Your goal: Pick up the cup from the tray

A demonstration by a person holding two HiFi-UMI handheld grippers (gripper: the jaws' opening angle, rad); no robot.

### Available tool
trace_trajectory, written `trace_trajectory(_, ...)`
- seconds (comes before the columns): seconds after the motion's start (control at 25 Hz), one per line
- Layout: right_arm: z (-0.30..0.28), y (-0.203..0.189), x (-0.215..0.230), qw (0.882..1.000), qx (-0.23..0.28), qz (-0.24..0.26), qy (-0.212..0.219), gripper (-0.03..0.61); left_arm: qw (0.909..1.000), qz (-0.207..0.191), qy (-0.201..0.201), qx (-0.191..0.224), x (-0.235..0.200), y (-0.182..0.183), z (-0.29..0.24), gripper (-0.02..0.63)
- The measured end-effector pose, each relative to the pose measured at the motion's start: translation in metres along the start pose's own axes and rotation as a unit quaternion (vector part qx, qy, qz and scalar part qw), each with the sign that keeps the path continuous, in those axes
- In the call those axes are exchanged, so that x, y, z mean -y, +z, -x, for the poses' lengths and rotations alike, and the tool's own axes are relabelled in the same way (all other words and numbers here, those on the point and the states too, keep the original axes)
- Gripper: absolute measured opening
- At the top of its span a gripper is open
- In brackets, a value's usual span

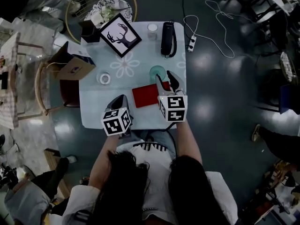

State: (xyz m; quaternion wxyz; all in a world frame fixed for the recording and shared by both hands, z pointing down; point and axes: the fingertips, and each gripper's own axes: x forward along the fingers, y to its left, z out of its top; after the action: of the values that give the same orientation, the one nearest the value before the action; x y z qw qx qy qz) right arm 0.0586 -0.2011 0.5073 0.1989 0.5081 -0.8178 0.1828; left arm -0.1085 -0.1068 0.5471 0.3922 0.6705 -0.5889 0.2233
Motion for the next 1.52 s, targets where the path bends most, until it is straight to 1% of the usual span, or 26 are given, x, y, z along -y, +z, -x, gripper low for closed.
trace_trajectory(0.04,0.006,0.0,0.0,1.0,-0.005,0.003,-0.005,0.11,1.0,-0.001,-0.003,0.005,0.002,0.002,0.001,0.0)
trace_trajectory(0.08,0.012,0.0,0.001,1.0,-0.004,0.003,-0.012,0.053,0.9999,-0.002,-0.007,0.01,0.004,0.004,0.003,0.0)
trace_trajectory(0.12,0.018,0.001,0.002,1.0,-0.001,0.001,-0.019,0.032,0.9998,-0.003,-0.011,0.015,0.006,0.007,0.005,0.0)
trace_trajectory(0.36,0.044,0.01,-0.005,0.999,0.028,-0.001,-0.036,0.026,0.9985,-0.014,-0.032,0.041,0.021,0.019,0.012,0.0)
trace_trajectory(0.56,0.049,0.006,-0.014,0.999,0.031,-0.021,-0.034,0.026,0.9973,-0.02,-0.043,0.055,0.024,0.021,0.016,0.0)
trace_trajectory(0.72,0.048,-0.008,-0.019,0.999,0.013,-0.02,-0.037,0.025,0.9961,-0.023,-0.052,0.066,0.025,0.024,0.017,0.0)
trace_trajectory(0.88,0.054,-0.023,-0.023,0.999,-0.009,-0.037,-0.036,0.025,0.9922,-0.049,-0.072,0.089,0.04,0.03,0.022,0.0)
trace_trajectory(1.0,0.058,-0.03,-0.026,0.998,-0.018,-0.056,-0.033,0.025,0.9917,-0.054,-0.078,0.087,0.047,0.027,0.023,0.0)
trace_trajectory(1.12,0.058,-0.038,-0.029,0.997,-0.038,-0.05,-0.034,0.025,0.9918,-0.057,-0.078,0.084,0.05,0.024,0.02,0.0)
trace_trajectory(1.24,0.059,-0.045,-0.03,0.997,-0.053,-0.052,-0.036,0.025,0.9911,-0.064,-0.078,0.087,0.053,0.024,0.02,0.0)
trace_trajectory(1.52,0.06,-0.063,-0.034,0.994,-0.082,-0.055,-0.046,0.025,0.9902,-0.066,-0.083,0.091,0.052,0.024,0.021,0.0)
